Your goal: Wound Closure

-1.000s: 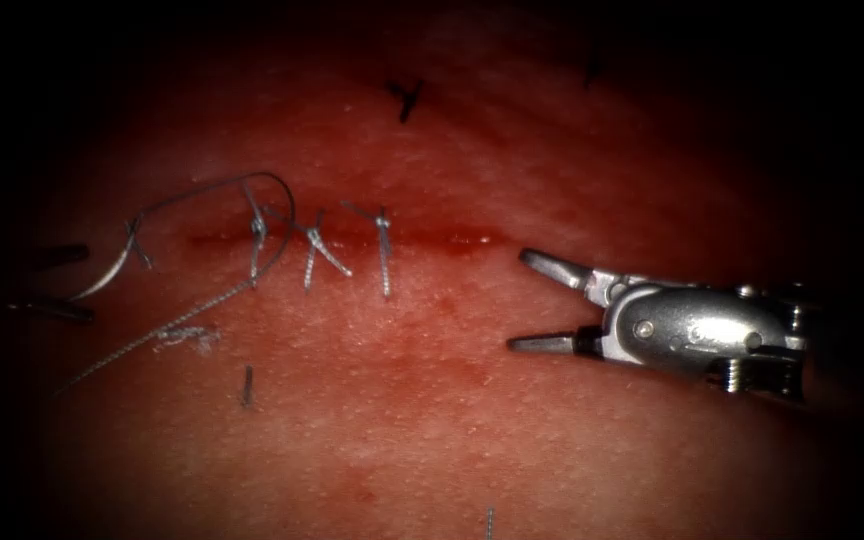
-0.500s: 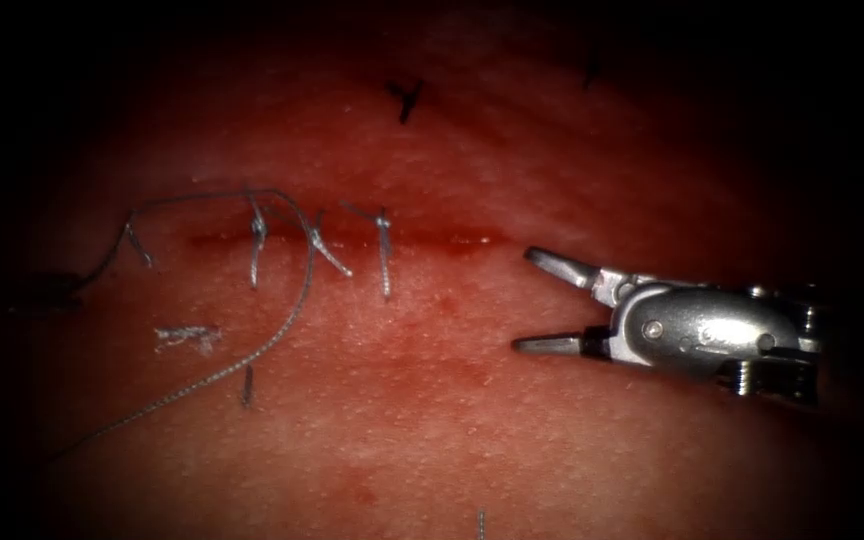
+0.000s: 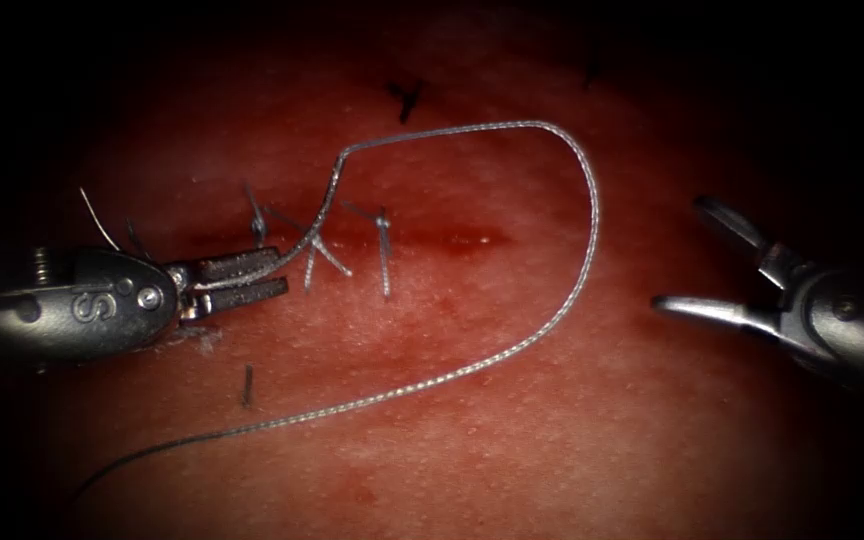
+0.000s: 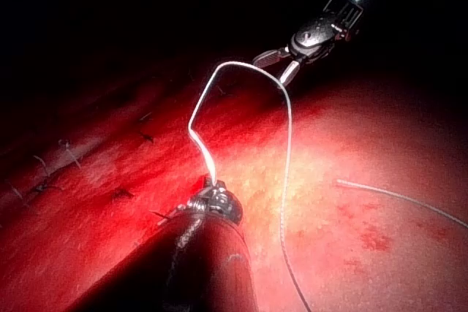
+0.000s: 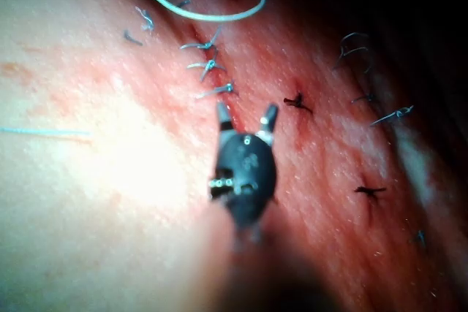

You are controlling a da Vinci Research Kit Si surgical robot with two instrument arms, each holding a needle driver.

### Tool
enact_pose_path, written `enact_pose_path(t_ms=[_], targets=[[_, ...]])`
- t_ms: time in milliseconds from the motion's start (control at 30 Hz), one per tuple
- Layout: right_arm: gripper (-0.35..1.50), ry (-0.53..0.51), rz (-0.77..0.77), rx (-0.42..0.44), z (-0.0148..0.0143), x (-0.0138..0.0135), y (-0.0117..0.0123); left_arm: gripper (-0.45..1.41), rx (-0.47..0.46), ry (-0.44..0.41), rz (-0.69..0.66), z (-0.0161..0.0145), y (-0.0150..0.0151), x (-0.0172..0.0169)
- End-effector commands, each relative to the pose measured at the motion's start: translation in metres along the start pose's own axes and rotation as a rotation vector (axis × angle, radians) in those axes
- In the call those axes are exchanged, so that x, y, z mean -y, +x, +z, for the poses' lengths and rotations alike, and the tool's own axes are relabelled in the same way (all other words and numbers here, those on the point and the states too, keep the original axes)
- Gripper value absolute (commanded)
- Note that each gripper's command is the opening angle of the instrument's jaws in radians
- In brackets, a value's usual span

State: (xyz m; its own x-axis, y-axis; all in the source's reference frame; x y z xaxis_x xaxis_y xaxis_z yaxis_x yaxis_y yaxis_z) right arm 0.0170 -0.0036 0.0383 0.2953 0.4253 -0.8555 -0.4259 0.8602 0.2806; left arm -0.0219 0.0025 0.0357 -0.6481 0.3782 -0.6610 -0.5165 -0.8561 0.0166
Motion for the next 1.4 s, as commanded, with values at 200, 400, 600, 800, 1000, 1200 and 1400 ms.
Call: enact_pose_path(t_ms=[200,400,600,800,1000,1200,1400], targets=[[0.94,-0.041,0.044,0.003,-0.0029,0.0026,0.0054,-0.45,-0.019,0.059,0.026,0.0065,0.0027,-0.0019],[0.94,-0.057,0.089,-0.013,-0.0032,0.0037,0.0068,-0.45,-0.012,0.098,0.067,0.0115,0.0031,-0.0035],[0.76,-0.095,0.241,-0.017,0.0013,0.004,0.0034,-0.38,-0.042,0.177,0.184,0.0138,0.0032,-0.0057],[0.44,-0.258,0.529,0.071,0.0052,0.0016,-0.0009,-0.33,-0.099,0.308,0.23,0.0128,0.0033,-0.0055],[0.89,-0.298,0.717,0.091,0.0074,0.001,-0.0015,-0.38,-0.127,0.418,0.302,0.0122,0.0042,-0.005],[1.21,-0.285,0.8,0.067,0.0097,0.0013,-0.0007,-0.45,-0.123,0.436,0.334,0.0122,0.0038,-0.0051],[1.26,-0.301,0.832,0.064,0.0112,0.001,-0.0007,-0.45,-0.12,0.444,0.338,0.0121,0.0039,-0.0052]])
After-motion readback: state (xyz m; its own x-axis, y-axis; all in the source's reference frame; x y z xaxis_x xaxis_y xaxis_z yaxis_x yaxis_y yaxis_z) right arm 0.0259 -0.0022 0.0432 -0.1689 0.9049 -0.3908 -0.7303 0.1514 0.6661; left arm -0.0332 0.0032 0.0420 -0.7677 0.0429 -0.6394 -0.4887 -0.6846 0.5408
